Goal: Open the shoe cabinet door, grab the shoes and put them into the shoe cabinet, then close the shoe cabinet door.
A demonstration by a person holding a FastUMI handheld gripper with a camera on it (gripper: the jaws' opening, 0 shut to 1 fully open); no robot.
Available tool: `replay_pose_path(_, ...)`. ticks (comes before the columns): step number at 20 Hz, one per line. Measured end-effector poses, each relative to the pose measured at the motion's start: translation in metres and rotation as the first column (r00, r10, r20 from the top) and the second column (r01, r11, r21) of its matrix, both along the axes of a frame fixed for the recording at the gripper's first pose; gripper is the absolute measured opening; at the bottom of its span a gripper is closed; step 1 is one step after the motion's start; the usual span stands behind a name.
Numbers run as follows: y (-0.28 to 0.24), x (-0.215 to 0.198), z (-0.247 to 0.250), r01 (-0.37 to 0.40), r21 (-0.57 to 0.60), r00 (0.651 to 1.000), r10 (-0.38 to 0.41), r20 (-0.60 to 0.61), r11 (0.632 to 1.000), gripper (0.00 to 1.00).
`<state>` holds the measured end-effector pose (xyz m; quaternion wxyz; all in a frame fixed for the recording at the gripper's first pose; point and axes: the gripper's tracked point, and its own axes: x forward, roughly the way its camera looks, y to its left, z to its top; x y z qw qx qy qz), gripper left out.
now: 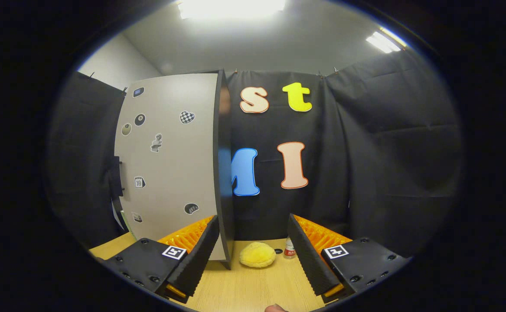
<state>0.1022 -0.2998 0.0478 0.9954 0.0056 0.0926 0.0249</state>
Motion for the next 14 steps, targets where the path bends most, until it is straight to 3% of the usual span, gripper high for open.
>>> replay_pose_path(5, -0.012, -0.003, 0.009, 0.015, -0.027, 0.999, -0.014, 0.034, 1.000, 0.99)
replay_pose_path(14, -0.014, -0.005, 0.013, -0.004, 0.025, 0.999, 0.002, 0.041, 1.000, 0.99)
